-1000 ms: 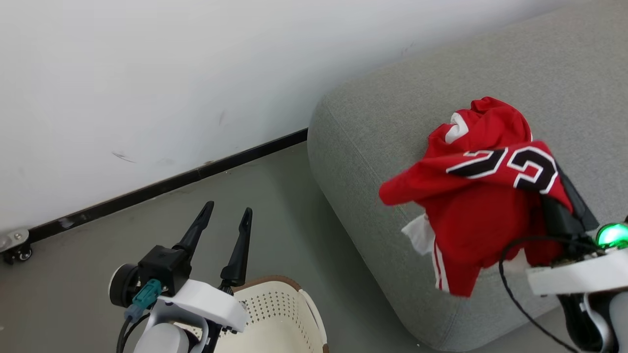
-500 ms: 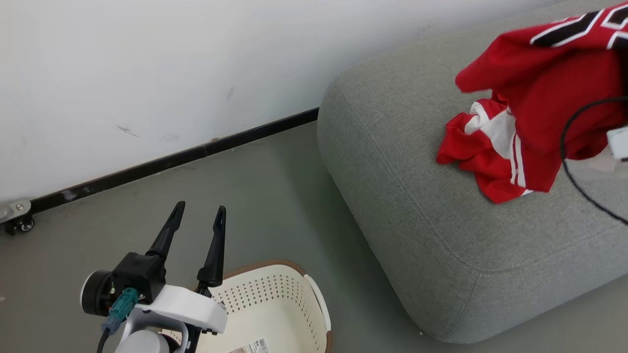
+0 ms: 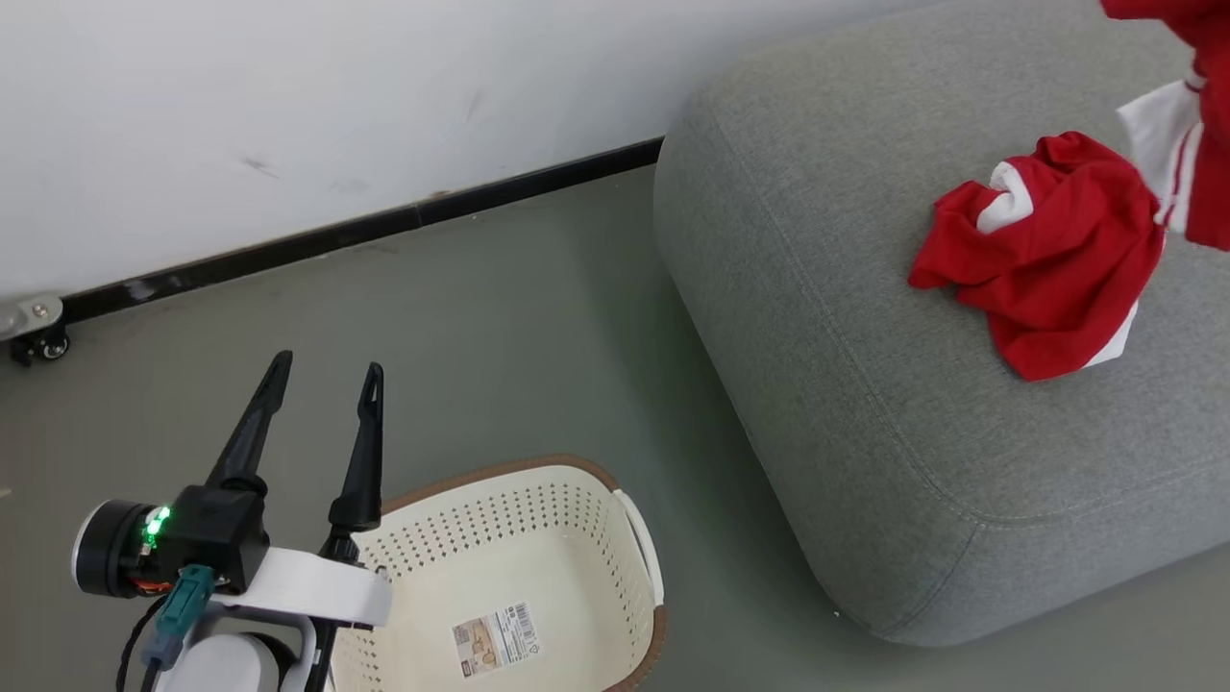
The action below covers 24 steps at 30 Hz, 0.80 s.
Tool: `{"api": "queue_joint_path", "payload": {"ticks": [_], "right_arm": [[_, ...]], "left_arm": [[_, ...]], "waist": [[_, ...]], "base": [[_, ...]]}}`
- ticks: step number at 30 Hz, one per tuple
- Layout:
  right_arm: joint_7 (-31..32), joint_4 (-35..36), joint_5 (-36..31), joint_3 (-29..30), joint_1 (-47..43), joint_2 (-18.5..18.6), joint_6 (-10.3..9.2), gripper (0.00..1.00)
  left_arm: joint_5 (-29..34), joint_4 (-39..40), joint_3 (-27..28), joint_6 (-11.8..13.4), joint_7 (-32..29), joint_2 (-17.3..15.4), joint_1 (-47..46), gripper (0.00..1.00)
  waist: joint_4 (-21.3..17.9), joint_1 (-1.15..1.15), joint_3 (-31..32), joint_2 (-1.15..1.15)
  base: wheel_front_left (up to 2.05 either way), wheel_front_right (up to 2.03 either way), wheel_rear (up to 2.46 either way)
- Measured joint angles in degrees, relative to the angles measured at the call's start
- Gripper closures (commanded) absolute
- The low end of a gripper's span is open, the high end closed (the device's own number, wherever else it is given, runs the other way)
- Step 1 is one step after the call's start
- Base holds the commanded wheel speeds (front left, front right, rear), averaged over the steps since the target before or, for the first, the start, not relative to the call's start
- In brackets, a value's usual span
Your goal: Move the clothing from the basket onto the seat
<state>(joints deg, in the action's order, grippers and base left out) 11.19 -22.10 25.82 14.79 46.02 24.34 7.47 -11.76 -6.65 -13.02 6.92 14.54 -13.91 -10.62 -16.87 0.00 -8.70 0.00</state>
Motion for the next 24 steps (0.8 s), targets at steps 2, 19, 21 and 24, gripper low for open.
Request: {"api": "queue_joint_path", "payload": {"ticks": [2,19,21,24], "right_arm": [[0.01,-1.78,-0.93,0.96,1.08,1.22,0.01,1.0],[-4.01,-11.24,-5.82,9.33,10.35,7.9,0.01,1.0],[-4.64,-11.8,-6.57,9.75,10.93,8.47,0.01,1.0],[-5.26,-13.21,-7.43,10.74,11.99,8.89,0.01,1.0]], "left_arm": [[0.25,1.21,0.09,0.14,0.1,-0.14,0.0,0.0],[3.57,6.98,-0.22,0.73,0.1,-2.23,-0.44,0.0],[3.7,7.51,-0.35,0.71,0.1,-2.36,-0.79,0.0],[3.86,8.39,-0.57,0.64,0.09,-2.57,-1.76,0.0]], "waist": [[0.61,0.0,-0.93,0.0],[5.94,0.0,-8.87,0.0],[6.58,0.0,-9.8,0.0],[7.5,0.0,-11.14,0.0]], "base": [[0.0,0.0,0.0],[0.0,0.0,0.0],[0.0,0.0,0.0],[0.0,0.0,0.0]]}}
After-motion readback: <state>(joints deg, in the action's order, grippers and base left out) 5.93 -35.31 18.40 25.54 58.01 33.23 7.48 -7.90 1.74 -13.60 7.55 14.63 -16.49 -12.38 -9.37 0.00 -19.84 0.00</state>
